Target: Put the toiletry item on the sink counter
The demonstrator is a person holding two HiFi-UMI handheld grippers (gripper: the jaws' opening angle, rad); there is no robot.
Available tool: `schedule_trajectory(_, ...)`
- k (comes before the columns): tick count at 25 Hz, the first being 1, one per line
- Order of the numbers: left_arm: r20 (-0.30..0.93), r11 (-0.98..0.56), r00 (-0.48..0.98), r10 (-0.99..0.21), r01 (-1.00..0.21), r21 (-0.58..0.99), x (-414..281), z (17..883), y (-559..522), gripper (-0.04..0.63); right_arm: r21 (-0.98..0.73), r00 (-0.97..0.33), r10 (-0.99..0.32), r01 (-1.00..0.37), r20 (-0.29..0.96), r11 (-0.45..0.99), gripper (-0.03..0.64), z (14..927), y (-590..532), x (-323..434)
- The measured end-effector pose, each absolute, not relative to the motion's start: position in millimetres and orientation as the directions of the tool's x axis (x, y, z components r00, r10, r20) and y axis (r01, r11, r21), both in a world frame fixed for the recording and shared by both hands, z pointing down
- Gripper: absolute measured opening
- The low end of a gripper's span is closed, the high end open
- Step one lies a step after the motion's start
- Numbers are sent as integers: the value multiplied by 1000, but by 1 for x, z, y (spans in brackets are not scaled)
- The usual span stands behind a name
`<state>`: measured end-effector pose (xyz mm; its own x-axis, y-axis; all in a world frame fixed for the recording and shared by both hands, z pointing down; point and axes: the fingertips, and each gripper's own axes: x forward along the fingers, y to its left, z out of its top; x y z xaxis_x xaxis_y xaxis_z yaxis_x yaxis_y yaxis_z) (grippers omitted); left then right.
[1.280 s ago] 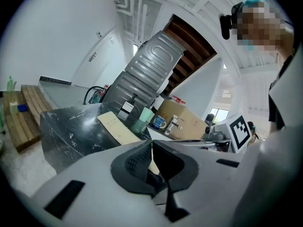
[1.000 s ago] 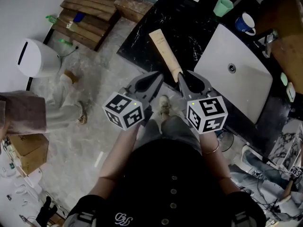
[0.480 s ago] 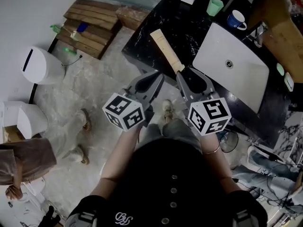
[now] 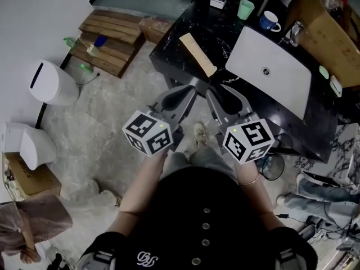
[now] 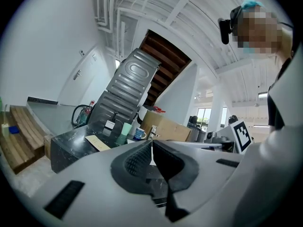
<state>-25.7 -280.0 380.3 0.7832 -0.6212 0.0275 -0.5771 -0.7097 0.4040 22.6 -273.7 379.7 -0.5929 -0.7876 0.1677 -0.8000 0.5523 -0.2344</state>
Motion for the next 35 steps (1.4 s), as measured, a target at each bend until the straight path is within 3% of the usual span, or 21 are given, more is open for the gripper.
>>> schedule_trajectory(10,-14,-738,795,-606,-556,383,-30,364,-236,14,-221,-618,-780,-778,98,588,5,364,-226,10)
schedule_trajectory(35,0,-764,819,-574,-536,359,-47,362,-221,14,-155,-581,-804,-812,129,562,3,365,-210,-15)
